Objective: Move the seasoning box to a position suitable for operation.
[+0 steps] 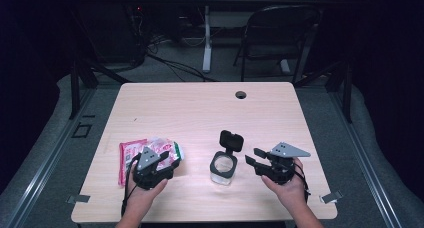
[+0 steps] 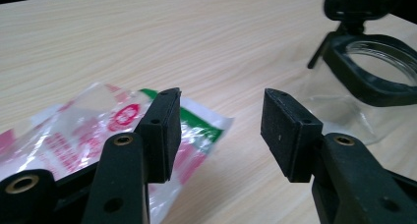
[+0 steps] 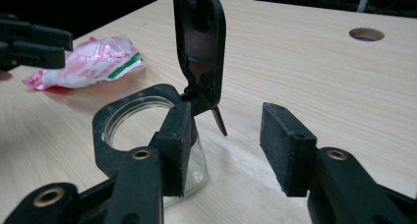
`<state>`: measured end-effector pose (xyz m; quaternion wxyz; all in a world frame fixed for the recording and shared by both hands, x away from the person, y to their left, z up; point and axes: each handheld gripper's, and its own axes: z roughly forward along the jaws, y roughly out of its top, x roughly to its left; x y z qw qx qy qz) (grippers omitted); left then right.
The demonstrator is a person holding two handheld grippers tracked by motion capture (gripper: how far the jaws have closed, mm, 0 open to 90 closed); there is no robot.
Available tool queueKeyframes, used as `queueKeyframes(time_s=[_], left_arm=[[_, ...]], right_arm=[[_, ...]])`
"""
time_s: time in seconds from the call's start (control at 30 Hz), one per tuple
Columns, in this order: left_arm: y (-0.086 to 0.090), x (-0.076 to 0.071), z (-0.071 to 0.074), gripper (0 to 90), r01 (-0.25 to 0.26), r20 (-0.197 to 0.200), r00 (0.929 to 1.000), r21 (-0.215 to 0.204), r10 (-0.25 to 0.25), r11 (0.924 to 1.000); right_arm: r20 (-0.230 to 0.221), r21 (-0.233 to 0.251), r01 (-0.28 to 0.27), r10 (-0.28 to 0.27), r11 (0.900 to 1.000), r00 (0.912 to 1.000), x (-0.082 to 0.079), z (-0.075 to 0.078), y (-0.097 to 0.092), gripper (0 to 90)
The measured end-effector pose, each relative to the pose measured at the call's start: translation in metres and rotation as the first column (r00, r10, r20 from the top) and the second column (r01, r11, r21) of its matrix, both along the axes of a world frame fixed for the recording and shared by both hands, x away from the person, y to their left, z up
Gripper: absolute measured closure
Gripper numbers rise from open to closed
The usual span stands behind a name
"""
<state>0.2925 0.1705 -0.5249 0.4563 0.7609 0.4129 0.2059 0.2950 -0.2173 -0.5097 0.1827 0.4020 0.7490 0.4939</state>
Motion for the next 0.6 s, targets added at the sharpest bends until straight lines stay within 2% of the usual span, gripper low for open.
queueKeyframes(time_s=[0.07, 0.1, 0.17, 0.27, 0.37, 0.47, 0.6], left_arm=[[0.008, 0.001, -0.001, 49.5, -0.012, -0.005, 0.9999, -0.014, 0.012, 0.9998], [0.010, 0.001, -0.001, 48.6, -0.019, -0.002, 0.9998, -0.024, 0.019, 0.9995], [0.015, 0.002, 0.000, 48.2, -0.013, -0.001, 0.9999, -0.037, 0.013, 0.9992], [0.020, 0.002, 0.000, 48.1, -0.009, -0.005, 0.9999, -0.021, 0.009, 0.9997], [0.024, 0.001, -0.001, 46.9, -0.022, -0.019, 0.9996, -0.010, 0.022, 0.9997], [0.028, 0.001, -0.002, 45.1, -0.031, -0.031, 0.9990, 0.007, 0.031, 0.9995], [0.031, 0.002, -0.007, 41.8, -0.041, -0.023, 0.9989, 0.019, 0.041, 0.9990]], right_arm=[[-0.001, -0.007, -0.002, 0.002, 1.0000, 1.0000, -0.001, 0.000, 0.000, 54.0], [0.012, -0.009, 0.004, -0.004, 1.0000, 0.9999, -0.002, 0.000, -0.003, 53.3], [0.009, -0.009, 0.016, -0.016, 0.9998, 0.9998, -0.004, 0.000, -0.008, 53.0], [0.002, -0.010, 0.031, -0.031, 0.9995, 0.9995, -0.005, -0.001, -0.014, 53.1], [-0.005, 0.011, 0.056, -0.056, 0.9984, 0.9984, -0.005, -0.002, -0.022, 52.9], [0.008, 0.017, 0.078, -0.078, 0.9968, 0.9969, -0.005, -0.001, -0.025, 52.1], [0.012, 0.021, 0.080, -0.080, 0.9966, 0.9967, -0.005, -0.002, -0.026, 52.0]])
